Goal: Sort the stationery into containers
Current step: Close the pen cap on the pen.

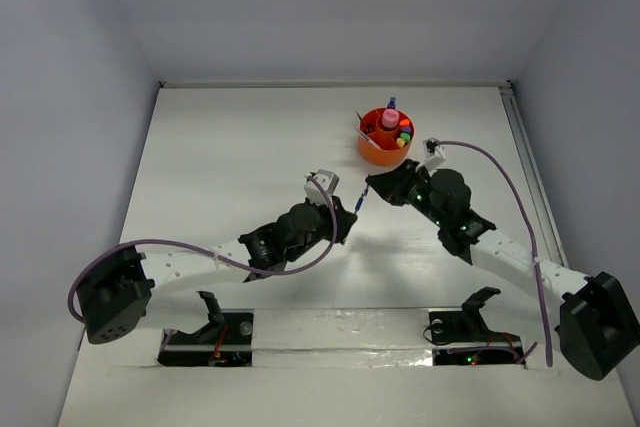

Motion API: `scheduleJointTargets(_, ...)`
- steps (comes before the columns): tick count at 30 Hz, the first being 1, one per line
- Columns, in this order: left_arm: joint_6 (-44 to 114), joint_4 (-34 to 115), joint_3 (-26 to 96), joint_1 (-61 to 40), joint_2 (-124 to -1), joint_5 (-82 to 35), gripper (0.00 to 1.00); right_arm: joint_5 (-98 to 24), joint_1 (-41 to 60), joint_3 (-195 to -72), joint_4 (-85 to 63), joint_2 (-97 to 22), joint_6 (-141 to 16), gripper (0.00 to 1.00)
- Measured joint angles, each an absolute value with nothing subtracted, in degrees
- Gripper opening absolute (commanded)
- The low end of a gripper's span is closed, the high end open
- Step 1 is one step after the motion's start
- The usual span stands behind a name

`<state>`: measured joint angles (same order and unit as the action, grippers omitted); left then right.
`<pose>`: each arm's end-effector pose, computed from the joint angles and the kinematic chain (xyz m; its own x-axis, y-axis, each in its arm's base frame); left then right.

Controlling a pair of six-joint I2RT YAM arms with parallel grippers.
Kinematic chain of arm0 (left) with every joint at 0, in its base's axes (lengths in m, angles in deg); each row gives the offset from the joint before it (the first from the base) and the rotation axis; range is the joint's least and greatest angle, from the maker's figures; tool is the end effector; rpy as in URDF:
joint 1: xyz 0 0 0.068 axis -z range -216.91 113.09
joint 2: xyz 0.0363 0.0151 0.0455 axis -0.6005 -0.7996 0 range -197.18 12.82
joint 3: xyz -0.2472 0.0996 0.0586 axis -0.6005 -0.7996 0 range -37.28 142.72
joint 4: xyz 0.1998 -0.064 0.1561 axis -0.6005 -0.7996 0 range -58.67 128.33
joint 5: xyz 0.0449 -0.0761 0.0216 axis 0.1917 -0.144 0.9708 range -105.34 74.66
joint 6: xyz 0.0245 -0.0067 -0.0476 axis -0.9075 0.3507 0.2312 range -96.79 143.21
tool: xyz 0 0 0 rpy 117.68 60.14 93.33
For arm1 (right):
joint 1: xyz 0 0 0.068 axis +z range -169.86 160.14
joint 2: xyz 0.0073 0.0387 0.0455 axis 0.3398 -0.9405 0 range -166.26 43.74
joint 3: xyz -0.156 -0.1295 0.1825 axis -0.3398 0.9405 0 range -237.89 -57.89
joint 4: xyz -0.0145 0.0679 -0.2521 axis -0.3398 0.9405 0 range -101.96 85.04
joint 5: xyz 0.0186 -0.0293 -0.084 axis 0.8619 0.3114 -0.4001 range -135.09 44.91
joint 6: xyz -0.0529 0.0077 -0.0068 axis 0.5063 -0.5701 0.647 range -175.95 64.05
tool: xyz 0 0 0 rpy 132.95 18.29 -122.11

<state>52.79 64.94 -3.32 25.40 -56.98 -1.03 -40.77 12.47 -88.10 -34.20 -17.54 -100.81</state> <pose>0.1331 -0.2348 0.2491 -0.4324 -0.2053 -0.8780 0.6108 0.6495 -0.4528 0.2032 0.1319 0.2532 -0.5124 0.5081 -0.6923 -0.3313 0.6268 0.7052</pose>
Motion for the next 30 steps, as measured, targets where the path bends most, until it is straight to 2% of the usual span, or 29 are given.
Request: scheduleJointTargets(30,52.8,65.1,-3.3,25.4,-55.6,-1.4,0.00,-41.6,12.5,-88.5,-31.7,-15.3,-100.6,0.00)
